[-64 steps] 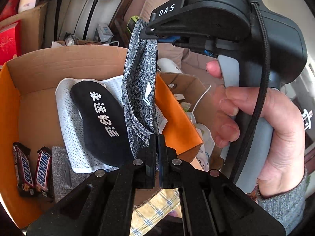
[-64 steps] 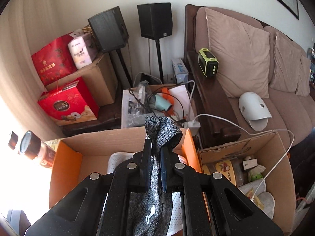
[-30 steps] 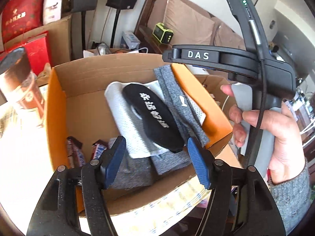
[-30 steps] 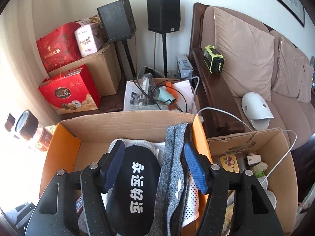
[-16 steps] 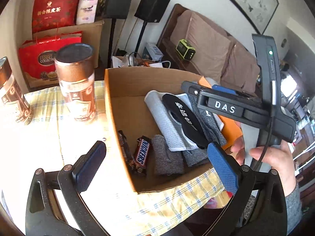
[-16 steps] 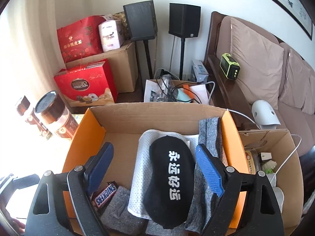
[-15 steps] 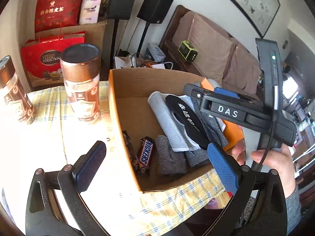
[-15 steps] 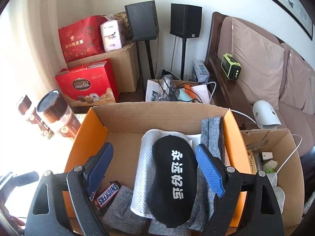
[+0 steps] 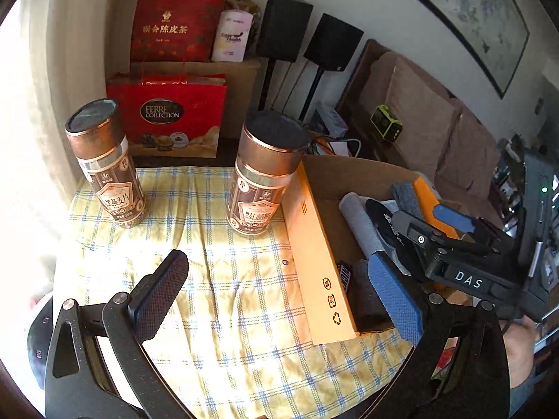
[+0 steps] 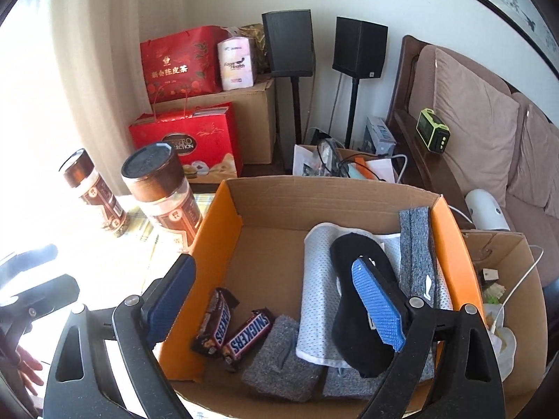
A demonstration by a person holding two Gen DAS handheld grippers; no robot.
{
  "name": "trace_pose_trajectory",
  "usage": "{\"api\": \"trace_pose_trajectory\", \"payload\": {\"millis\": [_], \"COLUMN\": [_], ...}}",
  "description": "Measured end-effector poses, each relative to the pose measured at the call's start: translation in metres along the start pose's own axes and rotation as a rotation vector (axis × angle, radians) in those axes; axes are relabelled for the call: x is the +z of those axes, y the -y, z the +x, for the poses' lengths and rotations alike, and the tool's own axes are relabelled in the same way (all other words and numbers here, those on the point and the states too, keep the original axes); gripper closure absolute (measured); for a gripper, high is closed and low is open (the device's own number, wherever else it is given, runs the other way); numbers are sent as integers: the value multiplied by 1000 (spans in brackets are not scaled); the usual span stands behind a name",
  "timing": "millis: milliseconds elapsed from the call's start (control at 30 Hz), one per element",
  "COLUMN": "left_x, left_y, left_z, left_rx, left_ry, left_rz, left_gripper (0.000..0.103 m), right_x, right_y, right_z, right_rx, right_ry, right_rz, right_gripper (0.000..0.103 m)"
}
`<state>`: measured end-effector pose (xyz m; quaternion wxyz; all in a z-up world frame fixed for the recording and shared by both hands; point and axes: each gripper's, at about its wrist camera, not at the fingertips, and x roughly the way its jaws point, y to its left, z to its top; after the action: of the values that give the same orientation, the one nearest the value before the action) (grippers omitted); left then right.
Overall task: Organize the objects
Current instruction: 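Withdraw both tools from the box toward the brown canisters, then close the right tool on one brown canister while the left tool grasps the other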
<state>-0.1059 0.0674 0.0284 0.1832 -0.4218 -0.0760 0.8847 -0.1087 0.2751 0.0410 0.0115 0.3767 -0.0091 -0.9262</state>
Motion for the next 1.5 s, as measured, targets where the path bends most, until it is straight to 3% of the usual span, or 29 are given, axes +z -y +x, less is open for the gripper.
{"api": "trace_pose_trajectory", "payload": {"millis": [200,600,867,1100,1500], "left_x": [-1,4,18,39,70], "left_y": [-19,-72,-122,-151,-163], "left_z": [-10,-24,-22,-2,47], "left_rx": [76,158,244,291,287], "left_ry": [20,44,130,173,189], "left_rz": [12,-7,-67,-84,-77], "left_gripper": [0,0,0,0,0], "right_x": [-5,5,24,40,52], "right_y": [-23,-70,-89,-101,-108], "right_z": [-4,6,22,45,79], "right_rx": [44,107,118,141,143], "right_ry": [1,0,21,40,56], "right_rz": [-21,-74,-93,-77,-95], "right_gripper": [3,1,1,1,1]}}
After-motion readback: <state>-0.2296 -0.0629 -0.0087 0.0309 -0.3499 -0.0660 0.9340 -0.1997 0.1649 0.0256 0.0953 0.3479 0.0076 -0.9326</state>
